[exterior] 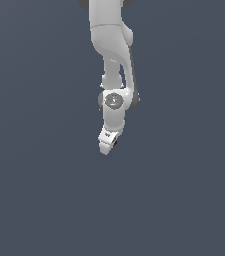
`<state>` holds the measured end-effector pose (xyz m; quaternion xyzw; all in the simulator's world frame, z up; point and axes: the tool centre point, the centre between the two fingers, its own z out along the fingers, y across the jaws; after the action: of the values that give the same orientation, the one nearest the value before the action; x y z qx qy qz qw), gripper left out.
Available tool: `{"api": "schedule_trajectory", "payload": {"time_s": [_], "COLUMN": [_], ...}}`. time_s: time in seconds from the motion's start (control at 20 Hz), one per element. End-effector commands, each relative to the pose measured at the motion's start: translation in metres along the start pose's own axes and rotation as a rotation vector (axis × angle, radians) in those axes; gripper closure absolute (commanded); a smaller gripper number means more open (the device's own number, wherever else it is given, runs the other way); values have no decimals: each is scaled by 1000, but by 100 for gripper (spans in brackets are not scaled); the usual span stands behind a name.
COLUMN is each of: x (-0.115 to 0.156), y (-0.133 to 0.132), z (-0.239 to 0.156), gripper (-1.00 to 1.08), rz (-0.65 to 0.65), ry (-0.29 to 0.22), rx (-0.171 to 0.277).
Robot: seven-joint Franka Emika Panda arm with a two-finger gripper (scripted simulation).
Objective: Pick up the object and move it to a goal position.
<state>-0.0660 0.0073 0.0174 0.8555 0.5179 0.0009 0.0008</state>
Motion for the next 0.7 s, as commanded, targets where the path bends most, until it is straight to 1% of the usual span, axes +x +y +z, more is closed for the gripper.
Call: {"api": "schedule_trajectory", "payload": {"time_s": [0.0, 0.2, 0.35, 0.5, 0.65], "x": [0, 0, 0, 0, -1], "y": [3, 17, 35, 60, 90], "z": [-1, -7, -16, -28, -47], "gripper": [108, 108, 108, 108, 108], "rz": [0, -1, -3, -4, -6], "ry": [3, 21, 44, 76, 117], "rx": [-6, -41, -86, -147, -226]}}
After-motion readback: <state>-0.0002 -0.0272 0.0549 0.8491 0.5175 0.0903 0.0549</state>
